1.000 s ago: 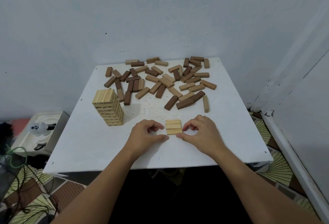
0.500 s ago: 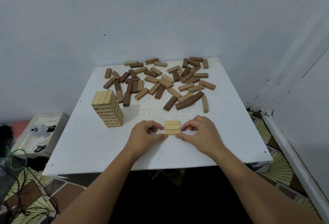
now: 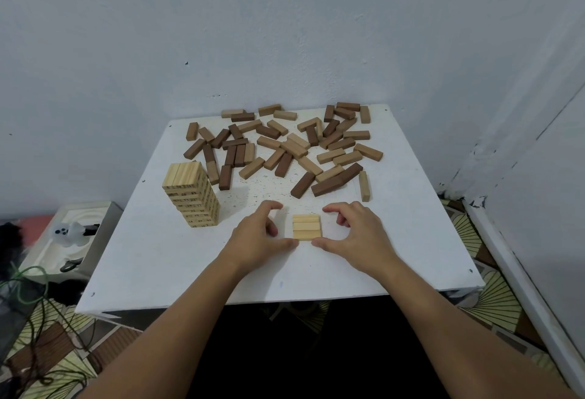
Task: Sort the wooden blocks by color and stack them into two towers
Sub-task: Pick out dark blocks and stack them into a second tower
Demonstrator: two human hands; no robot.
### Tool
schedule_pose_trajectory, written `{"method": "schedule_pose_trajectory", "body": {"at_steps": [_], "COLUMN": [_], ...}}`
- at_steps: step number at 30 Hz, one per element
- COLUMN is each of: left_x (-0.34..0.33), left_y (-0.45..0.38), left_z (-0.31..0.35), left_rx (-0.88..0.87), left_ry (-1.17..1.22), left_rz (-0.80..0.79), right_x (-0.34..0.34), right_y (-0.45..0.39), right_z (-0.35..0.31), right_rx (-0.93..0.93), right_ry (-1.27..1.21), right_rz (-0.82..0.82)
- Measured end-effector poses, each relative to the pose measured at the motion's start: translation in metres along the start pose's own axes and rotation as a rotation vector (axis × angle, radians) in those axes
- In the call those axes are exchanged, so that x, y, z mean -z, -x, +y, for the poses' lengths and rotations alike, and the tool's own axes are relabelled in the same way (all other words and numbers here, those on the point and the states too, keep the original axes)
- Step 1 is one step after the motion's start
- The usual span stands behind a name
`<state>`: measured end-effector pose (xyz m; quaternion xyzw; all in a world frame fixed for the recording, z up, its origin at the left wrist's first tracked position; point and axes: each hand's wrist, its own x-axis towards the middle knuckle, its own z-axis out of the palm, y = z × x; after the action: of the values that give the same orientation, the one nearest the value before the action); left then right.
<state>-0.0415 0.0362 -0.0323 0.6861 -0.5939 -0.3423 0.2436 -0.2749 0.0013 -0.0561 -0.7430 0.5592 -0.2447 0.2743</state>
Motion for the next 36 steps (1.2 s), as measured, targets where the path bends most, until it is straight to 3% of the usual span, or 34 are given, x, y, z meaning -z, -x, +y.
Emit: {"method": "schedule_pose_trajectory", "body": {"at_steps": [5,11,21,28,36], "left_x": [0.012,0.012,0.016,0.055,0.144], "left_y": [-0.018,-0.026,-0.02,-0.017,-0.004], "left_z": [0.005,0.005,0.023,0.059,0.064], "left_rx": [-0.012,-0.037,-0.226,-0.385,-0.34], "left_ry": [-0.135,-0.155,-0.303,-0.476,-0.483], "left_rz": [-0.162,-0.193,-0.109,0.134,0.237], "right_x": [0.004,0.005,0.01,0.031,0.026], "right_y": [-0.008,-0.015,-0.014,-0.035,-0.074], "right_z": [-0.003,-0.003,-0.011,-0.041,-0.117], "right_rx": [-0.023,-0.042,0.083,0.255,0.38], "right_ry": [0.049,0.06,0.09,-0.138,-0.144], "right_rz": [-0.111,-0.195,-0.137,0.052,0.055]}}
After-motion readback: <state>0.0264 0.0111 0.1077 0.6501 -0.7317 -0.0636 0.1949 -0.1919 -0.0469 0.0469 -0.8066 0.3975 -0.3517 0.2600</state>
